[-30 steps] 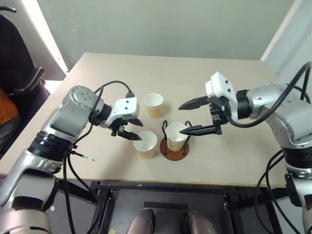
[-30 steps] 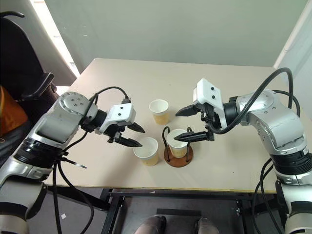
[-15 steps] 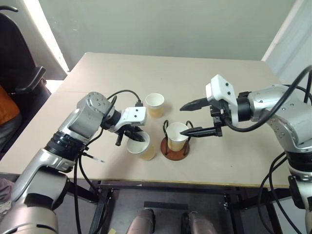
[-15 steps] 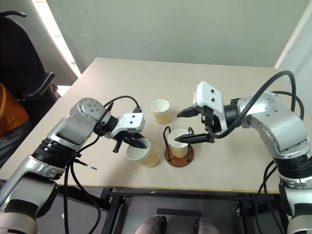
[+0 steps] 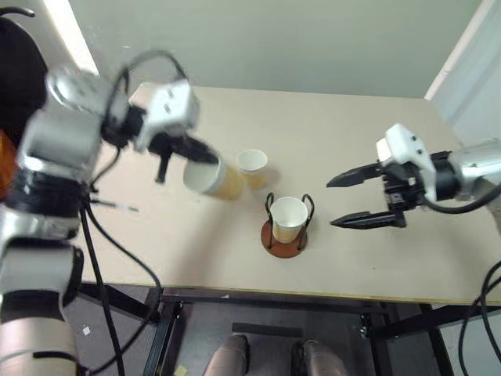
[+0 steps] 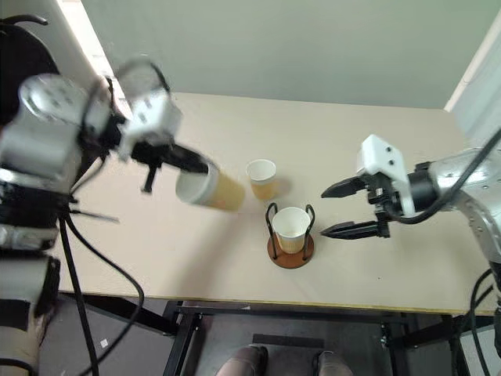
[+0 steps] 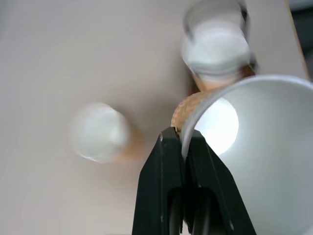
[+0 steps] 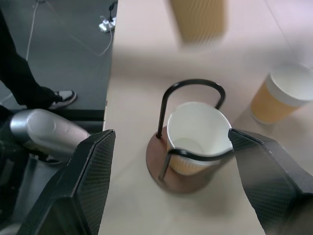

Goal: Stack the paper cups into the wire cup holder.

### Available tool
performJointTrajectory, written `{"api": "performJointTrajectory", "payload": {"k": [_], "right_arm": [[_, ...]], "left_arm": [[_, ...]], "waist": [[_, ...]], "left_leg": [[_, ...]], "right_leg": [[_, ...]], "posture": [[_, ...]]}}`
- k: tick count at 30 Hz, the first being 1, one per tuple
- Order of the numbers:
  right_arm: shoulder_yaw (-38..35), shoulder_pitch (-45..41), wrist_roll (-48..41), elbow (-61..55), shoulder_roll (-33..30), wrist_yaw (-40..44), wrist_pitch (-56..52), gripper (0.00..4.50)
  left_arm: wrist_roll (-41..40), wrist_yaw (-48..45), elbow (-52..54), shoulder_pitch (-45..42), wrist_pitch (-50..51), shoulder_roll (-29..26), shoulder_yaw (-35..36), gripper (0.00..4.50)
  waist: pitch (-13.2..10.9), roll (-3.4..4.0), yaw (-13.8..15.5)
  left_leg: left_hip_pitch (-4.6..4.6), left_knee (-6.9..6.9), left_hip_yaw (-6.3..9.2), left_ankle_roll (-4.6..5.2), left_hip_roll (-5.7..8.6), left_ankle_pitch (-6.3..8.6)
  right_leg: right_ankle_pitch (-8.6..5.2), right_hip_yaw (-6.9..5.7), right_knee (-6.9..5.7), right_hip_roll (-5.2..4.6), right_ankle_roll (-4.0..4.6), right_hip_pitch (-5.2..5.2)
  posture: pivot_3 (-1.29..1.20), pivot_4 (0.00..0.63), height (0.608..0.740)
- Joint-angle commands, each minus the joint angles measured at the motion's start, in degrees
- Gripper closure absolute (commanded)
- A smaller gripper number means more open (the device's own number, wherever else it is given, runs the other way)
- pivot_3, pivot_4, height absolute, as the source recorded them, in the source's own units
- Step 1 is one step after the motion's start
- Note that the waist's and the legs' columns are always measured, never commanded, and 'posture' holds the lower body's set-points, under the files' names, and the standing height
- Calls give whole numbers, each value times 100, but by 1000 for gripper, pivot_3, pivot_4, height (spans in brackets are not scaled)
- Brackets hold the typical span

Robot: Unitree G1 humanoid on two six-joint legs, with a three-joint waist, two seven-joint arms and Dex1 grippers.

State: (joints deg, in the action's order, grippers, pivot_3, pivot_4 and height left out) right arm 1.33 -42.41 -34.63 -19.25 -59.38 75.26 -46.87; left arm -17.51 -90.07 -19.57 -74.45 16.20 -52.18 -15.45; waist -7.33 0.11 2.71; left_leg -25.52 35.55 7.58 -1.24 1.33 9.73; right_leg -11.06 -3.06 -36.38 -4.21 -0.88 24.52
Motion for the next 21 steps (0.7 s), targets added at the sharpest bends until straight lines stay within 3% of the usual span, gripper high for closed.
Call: {"api": "performJointTrajectory", "payload": {"k": [1, 4, 7, 11, 21], "right_arm": [[-228, -58, 70, 119, -120, -28, 248, 653], [-185, -109, 80, 116, -70, -130, 283, 653], [-231, -1, 3, -65, -86, -203, 240, 653], [-349, 189, -20, -224, -197, -286, 195, 653], [-637, 562, -214, -652, -366, -620, -82, 653]], "left_arm": [[-905, -243, -267, -922, -352, 358, -438, 4461], [-691, -243, -907, -1319, -888, 823, -1181, 4461], [-730, -243, -1546, -1677, -1103, 1299, -1685, 4461], [-505, -243, -2417, -1911, -1588, 1889, -2302, 4461], [-808, -243, -3026, -2068, -1965, 2389, -2992, 4461]], "waist": [[3, 5, 28], [20, 48, 37], [8, 51, 38], [0, 47, 39], [-1, 51, 80]], "left_leg": [[-11, 12, -1, 0, 2, 0], [-31, 59, -11, 14, 9, 20], [-35, 79, -25, 69, 14, 46], [-63, 116, -41, 59, 5, 46], [-93, 163, -80, 63, 6, 101]], "right_leg": [[6, 1, 8, -2, -9, -1], [32, 13, 38, -7, -53, -16], [52, 22, 47, -13, -87, -23], [78, 21, 50, -9, -133, -7], [58, 58, 52, -9, -207, -5]], "posture": [[0, 150, 740], [0, 150, 740], [0, 150, 740], [0, 150, 740], [0, 150, 740]]}}
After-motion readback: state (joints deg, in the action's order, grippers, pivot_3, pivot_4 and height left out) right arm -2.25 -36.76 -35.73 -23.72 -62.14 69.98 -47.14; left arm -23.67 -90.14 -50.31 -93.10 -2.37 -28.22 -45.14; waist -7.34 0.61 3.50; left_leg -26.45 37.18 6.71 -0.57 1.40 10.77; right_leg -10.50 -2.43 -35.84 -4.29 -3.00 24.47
